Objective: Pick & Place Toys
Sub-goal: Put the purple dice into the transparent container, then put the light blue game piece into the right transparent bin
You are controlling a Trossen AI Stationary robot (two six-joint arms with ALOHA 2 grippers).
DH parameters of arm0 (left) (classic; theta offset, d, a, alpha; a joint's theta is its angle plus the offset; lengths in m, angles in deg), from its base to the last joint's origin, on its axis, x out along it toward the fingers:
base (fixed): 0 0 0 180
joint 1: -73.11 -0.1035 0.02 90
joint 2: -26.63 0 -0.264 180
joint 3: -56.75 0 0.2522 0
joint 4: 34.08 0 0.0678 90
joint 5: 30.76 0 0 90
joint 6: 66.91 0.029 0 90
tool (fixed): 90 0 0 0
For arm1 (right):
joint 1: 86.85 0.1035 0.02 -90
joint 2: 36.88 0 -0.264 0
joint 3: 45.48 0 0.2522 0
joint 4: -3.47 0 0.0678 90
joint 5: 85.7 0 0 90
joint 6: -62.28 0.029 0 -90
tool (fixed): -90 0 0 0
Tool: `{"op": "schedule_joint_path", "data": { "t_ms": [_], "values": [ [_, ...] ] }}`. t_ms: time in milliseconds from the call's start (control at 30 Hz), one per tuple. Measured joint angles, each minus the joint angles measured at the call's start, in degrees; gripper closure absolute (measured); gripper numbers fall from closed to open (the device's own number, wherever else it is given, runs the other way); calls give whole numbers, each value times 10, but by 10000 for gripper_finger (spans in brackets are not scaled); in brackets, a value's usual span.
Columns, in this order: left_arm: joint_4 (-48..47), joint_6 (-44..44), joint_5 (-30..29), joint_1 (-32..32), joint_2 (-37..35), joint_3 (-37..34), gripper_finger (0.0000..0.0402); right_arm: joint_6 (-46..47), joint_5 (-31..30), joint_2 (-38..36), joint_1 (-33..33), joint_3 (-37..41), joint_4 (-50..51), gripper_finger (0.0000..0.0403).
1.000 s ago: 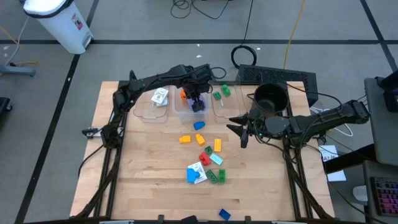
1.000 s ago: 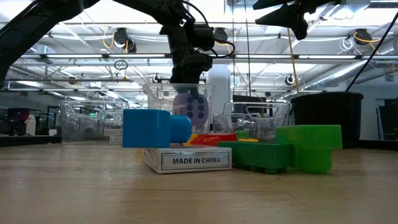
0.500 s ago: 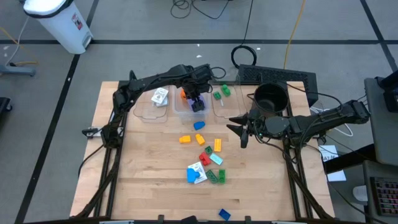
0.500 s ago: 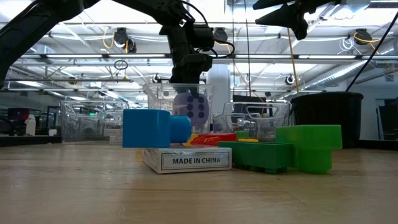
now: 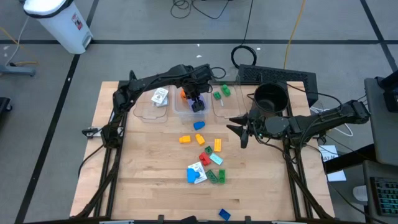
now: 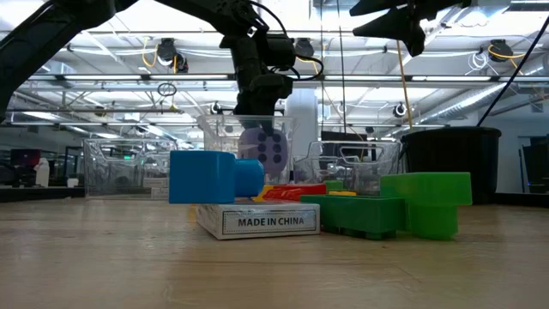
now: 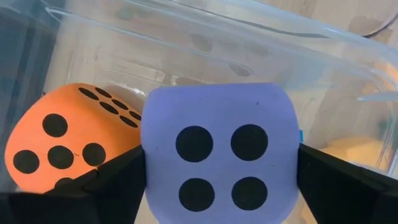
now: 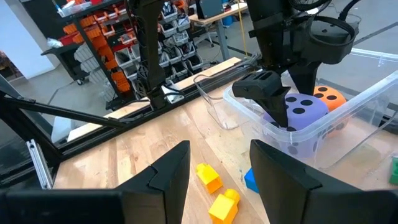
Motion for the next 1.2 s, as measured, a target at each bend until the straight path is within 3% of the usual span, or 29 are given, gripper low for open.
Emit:
{"op": "schedule_joint_path", "data": {
  "t_ms": [200,433,733,1000,1200],
  "values": [
    [0,0,0,0,0,0,5,2,0,0,0,0,12,243],
    [-17,37,-1,0,0,0,28,2,0,0,0,0,11,243],
    [-11,8,9,-8,-8,0,57,2,0,0,0,0,11,243],
    [-8,-17,21,-26,-75,33,79,2,0,0,-14,0,11,243],
    [63,-68,49,-33,-161,41,96,30,0,0,-36,0,10,243]
  ]
}}
